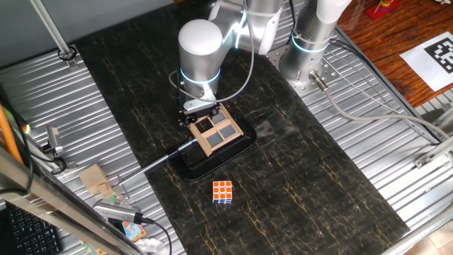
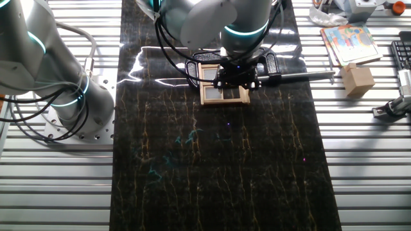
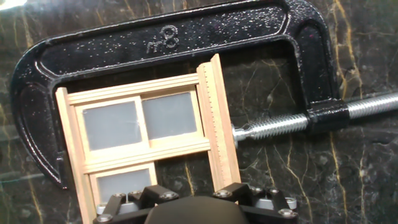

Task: Close a sliding window

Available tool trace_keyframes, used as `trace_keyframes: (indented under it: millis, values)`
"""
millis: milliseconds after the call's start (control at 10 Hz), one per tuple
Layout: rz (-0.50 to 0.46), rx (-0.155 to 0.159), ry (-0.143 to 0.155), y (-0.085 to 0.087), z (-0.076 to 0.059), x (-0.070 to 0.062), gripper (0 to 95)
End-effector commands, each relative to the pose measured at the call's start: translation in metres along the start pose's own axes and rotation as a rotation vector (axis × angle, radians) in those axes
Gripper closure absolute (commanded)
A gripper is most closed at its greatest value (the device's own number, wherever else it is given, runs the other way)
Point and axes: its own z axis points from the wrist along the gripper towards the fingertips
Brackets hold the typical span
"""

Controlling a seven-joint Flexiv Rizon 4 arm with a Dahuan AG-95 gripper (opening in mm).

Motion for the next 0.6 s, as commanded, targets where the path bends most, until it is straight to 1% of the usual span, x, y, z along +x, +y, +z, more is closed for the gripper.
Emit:
trace_keyframes:
  millis: [100,300,600]
  values:
    - [-0.008,0.005,-0.003,-0.0006,0.0038,-0.0001,0.0]
    - [-0.01,0.01,-0.001,-0.0004,0.0029,-0.0002,0.0]
    - [-0.009,0.014,-0.002,-0.001,0.006,0.0,0.0]
